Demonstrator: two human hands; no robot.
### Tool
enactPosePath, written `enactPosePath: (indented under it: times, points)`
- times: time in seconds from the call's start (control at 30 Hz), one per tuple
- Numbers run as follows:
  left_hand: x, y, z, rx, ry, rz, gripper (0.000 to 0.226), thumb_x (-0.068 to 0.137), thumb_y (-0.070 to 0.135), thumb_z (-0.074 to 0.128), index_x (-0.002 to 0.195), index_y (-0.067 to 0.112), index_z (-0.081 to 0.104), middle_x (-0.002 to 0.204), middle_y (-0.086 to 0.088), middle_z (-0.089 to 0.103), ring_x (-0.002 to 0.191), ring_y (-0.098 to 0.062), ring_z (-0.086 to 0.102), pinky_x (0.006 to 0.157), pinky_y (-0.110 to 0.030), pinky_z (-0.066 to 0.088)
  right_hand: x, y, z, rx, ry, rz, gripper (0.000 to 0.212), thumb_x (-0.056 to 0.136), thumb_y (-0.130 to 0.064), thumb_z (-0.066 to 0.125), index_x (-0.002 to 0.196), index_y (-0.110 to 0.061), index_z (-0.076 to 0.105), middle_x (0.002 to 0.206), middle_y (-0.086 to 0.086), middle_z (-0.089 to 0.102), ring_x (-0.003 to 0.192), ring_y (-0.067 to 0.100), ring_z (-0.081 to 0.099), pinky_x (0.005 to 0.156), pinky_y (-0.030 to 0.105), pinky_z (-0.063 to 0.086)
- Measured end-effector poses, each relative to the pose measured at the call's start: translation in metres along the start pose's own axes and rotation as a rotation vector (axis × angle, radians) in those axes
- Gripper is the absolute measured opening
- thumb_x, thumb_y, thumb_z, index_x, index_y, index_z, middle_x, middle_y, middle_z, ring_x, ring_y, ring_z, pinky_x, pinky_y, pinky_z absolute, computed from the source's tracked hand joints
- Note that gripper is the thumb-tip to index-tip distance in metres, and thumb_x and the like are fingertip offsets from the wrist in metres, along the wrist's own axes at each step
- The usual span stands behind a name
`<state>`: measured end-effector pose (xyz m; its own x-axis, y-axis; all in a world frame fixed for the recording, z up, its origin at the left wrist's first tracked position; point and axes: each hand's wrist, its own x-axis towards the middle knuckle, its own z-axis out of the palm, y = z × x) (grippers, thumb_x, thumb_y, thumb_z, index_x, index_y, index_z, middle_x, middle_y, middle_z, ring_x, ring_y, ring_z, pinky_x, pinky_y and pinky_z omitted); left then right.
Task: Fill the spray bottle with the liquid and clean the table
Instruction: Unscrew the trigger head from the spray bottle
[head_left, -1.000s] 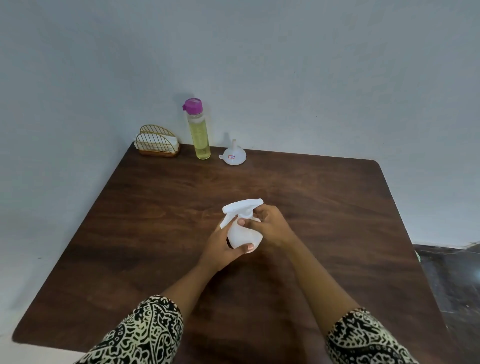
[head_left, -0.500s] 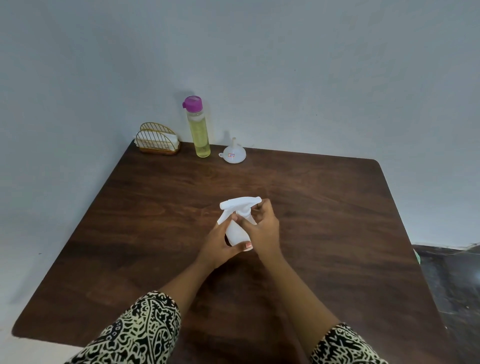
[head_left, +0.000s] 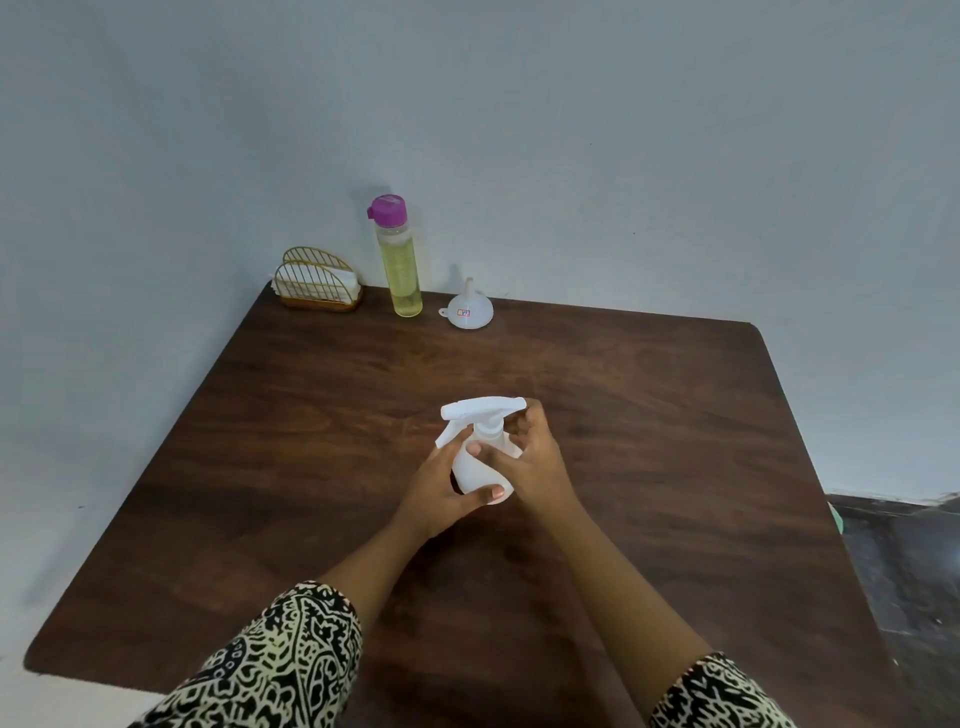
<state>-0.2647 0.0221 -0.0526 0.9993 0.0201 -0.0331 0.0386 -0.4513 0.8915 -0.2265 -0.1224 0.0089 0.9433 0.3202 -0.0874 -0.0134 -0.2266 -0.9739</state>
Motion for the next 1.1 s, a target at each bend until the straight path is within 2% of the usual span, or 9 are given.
enactPosePath:
  times: [0.07, 0.17, 0.37, 0.43, 0.5, 0.57, 0.7, 0.93, 1.1]
  points:
    - [0.000, -0.002, 0.001, -0.007, -0.003, 0.010, 0.070, 0.075, 0.048, 0.076, 0.136, 0.036, 0.043, 0.133, 0.016, 0.054, 0.124, -0.005, 0.051, 0.101, -0.030, 0.045, 0.001, -0.005, 0.011, -0.020, 0.157, -0.001, 0.047, 0.076, -0.031, 0.079, 0.107, -0.022, 0.046, 0.095, -0.017, 0.058, 0.091, -0.002, 0.059, 0.073, 0.013, 0.045]
    - [-0.001, -0.001, 0.000, 0.009, 0.007, -0.009, 0.071, 0.075, 0.046, 0.076, 0.133, 0.047, 0.035, 0.136, 0.016, 0.050, 0.124, 0.000, 0.048, 0.102, -0.026, 0.043, 0.000, -0.005, 0.019, -0.001, 0.245, -0.034, 0.035, 0.078, -0.026, 0.077, 0.098, -0.018, 0.049, 0.085, -0.013, 0.058, 0.080, -0.007, 0.058, 0.066, 0.009, 0.044]
    - [0.000, -0.006, 0.001, -0.017, 0.004, -0.028, 0.079, 0.071, 0.057, 0.076, 0.138, 0.034, 0.042, 0.132, 0.013, 0.055, 0.123, -0.009, 0.052, 0.098, -0.039, 0.051, 0.003, 0.010, -0.003, 0.036, -0.040, -0.038, 0.039, 0.080, -0.048, 0.062, 0.107, -0.020, 0.059, 0.108, 0.000, 0.066, 0.104, 0.017, 0.063, 0.091, 0.047, 0.052]
    - [0.000, -0.006, 0.001, -0.017, 0.007, -0.031, 0.081, 0.071, 0.057, 0.076, 0.140, 0.033, 0.041, 0.134, 0.012, 0.054, 0.123, -0.010, 0.052, 0.099, -0.041, 0.051, 0.003, 0.008, -0.009, 0.051, -0.169, -0.018, 0.039, 0.083, -0.046, 0.062, 0.117, -0.030, 0.055, 0.122, -0.005, 0.061, 0.114, 0.013, 0.058, 0.096, 0.038, 0.049]
    - [0.000, -0.004, 0.001, -0.011, 0.001, -0.022, 0.081, 0.072, 0.056, 0.076, 0.141, 0.033, 0.040, 0.135, 0.013, 0.054, 0.124, -0.009, 0.052, 0.101, -0.041, 0.049, 0.001, 0.005, -0.009, 0.041, -0.181, -0.014, 0.057, 0.077, -0.047, 0.068, 0.129, -0.038, 0.044, 0.126, -0.017, 0.056, 0.119, 0.007, 0.053, 0.098, 0.027, 0.046]
    - [0.001, -0.003, 0.001, -0.009, 0.000, -0.014, 0.081, 0.072, 0.056, 0.076, 0.141, 0.033, 0.039, 0.137, 0.015, 0.053, 0.126, -0.008, 0.051, 0.102, -0.043, 0.048, 0.001, 0.002, -0.003, 0.020, -0.038, -0.008, 0.068, 0.067, -0.054, 0.073, 0.124, -0.032, 0.042, 0.116, -0.019, 0.058, 0.111, 0.004, 0.056, 0.092, 0.023, 0.048]
    - [0.001, -0.004, 0.001, 0.000, -0.007, 0.001, 0.079, 0.073, 0.054, 0.076, 0.140, 0.033, 0.039, 0.138, 0.015, 0.051, 0.128, -0.007, 0.048, 0.105, -0.042, 0.045, -0.001, -0.005, 0.013, -0.009, 0.189, -0.010, 0.044, 0.077, -0.033, 0.078, 0.105, -0.021, 0.047, 0.095, -0.015, 0.059, 0.093, 0.001, 0.058, 0.075, 0.019, 0.045]
    - [0.001, -0.008, 0.002, -0.003, -0.011, -0.058, 0.086, 0.069, 0.064, 0.074, 0.141, 0.033, 0.038, 0.137, 0.011, 0.052, 0.126, -0.012, 0.051, 0.100, -0.044, 0.049, -0.003, 0.008, 0.001, 0.046, -0.021, -0.027, 0.031, 0.085, -0.036, 0.060, 0.111, -0.021, 0.058, 0.111, -0.005, 0.065, 0.106, 0.012, 0.061, 0.092, 0.041, 0.052]
    - [0.001, -0.004, 0.000, 0.003, -0.016, -0.033, 0.081, 0.072, 0.058, 0.075, 0.141, 0.031, 0.040, 0.136, 0.014, 0.053, 0.126, -0.009, 0.050, 0.103, -0.042, 0.047, -0.002, 0.001, 0.006, -0.010, 0.053, -0.030, 0.049, 0.075, -0.039, 0.073, 0.114, -0.028, 0.046, 0.105, -0.019, 0.060, 0.103, 0.000, 0.058, 0.084, 0.015, 0.045]
